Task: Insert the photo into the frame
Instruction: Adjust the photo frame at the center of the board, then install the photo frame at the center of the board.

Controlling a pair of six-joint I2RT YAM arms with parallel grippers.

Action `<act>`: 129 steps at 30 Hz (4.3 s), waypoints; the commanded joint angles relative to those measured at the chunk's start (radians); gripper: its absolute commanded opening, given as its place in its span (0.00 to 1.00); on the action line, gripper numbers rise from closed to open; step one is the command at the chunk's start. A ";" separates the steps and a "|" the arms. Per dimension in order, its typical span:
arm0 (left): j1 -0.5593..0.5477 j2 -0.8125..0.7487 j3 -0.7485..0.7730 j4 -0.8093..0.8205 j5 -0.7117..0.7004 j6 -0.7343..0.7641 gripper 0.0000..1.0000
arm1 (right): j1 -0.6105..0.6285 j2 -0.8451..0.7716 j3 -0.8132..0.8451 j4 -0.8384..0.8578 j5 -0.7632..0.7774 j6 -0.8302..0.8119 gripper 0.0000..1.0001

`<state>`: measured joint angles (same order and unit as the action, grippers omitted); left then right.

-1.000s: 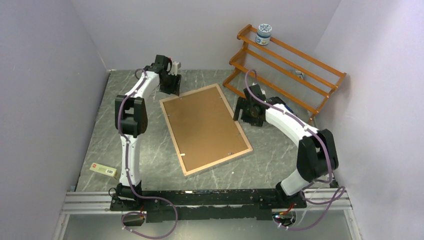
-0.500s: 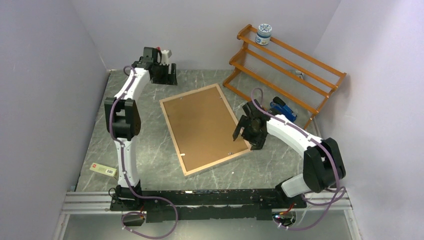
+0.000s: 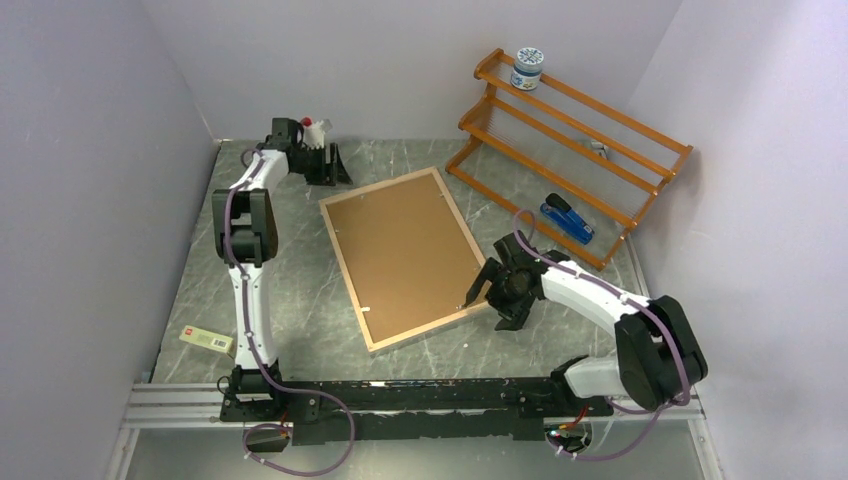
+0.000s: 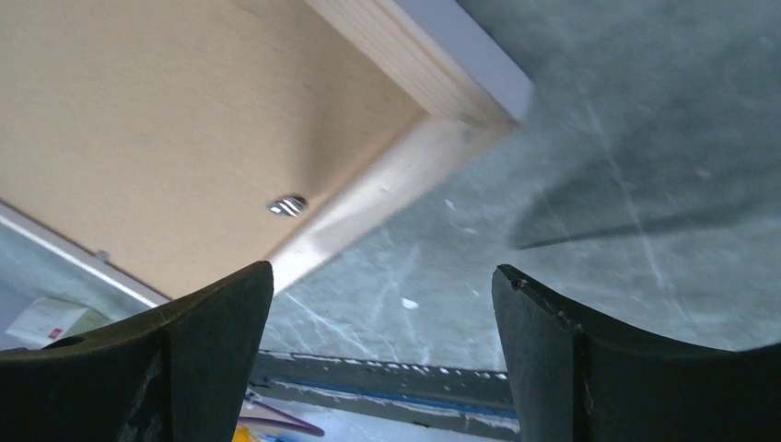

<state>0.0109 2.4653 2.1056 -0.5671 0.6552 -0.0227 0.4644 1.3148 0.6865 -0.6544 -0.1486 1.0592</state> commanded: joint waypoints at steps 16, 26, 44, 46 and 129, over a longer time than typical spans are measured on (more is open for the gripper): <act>0.023 -0.540 -0.880 0.233 0.010 -0.134 0.58 | -0.004 0.228 0.183 0.247 0.063 -0.207 0.87; 0.020 -0.794 -1.091 0.057 -0.244 -0.318 0.59 | -0.022 0.321 0.318 0.213 0.128 -0.394 0.86; 0.021 -1.160 -1.404 0.004 -0.134 -0.555 0.68 | -0.036 0.434 0.470 -0.010 0.458 -0.357 0.85; 0.021 -1.182 -1.411 0.008 -0.133 -0.558 0.70 | -0.044 0.436 0.456 -0.015 0.471 -0.336 0.84; 0.007 -0.946 -1.340 -0.063 -0.322 -0.532 0.73 | -0.089 0.449 0.405 -0.092 0.351 -0.187 0.30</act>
<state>0.0280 1.4986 0.7795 -0.6487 0.3176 -0.5442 0.3763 1.7031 1.0931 -0.7521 0.2386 0.9138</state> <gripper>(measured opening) 0.734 0.265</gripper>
